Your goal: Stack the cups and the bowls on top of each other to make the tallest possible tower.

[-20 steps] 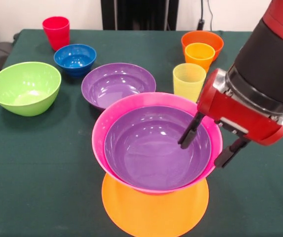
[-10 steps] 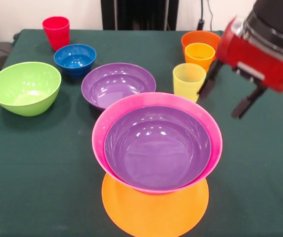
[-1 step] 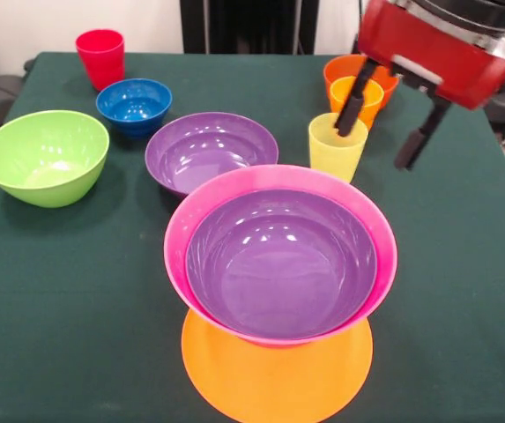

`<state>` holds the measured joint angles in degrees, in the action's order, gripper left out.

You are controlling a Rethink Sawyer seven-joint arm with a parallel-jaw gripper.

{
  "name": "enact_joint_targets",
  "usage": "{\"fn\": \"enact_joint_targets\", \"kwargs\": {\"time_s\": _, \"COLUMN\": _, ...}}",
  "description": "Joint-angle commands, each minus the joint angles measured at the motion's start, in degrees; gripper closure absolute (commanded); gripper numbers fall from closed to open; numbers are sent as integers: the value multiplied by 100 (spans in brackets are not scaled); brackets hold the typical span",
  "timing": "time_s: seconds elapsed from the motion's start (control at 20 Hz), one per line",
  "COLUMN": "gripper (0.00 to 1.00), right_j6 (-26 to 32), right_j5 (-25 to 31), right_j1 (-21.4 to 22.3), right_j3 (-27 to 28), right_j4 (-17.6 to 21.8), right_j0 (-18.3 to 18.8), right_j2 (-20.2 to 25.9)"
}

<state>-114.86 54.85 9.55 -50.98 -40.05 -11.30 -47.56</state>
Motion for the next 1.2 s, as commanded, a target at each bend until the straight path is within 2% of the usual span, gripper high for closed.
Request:
{"fn": "enact_joint_targets", "kwargs": {"time_s": 0.05, "gripper": 0, "right_j6": 1000, "right_j5": -885, "right_j1": 463, "right_j3": -1543, "right_j4": 528, "right_j0": 360, "right_j2": 1440}}
{"fn": "enact_joint_targets", "kwargs": {"time_s": 0.55, "gripper": 0, "right_j6": 1506, "right_j5": -1396, "right_j1": 860, "right_j3": -2027, "right_j4": 1281, "right_j0": 1092, "right_j2": 2327}}
{"fn": "enact_joint_targets", "kwargs": {"time_s": 0.95, "gripper": 0, "right_j6": 1582, "right_j5": -1751, "right_j1": 1088, "right_j3": -2612, "right_j4": 1856, "right_j0": 1710, "right_j2": 3013}}
{"fn": "enact_joint_targets", "kwargs": {"time_s": 1.2, "gripper": 0, "right_j6": 1544, "right_j5": -2217, "right_j1": 1245, "right_j3": -2992, "right_j4": 2283, "right_j0": 2127, "right_j2": 3508}}
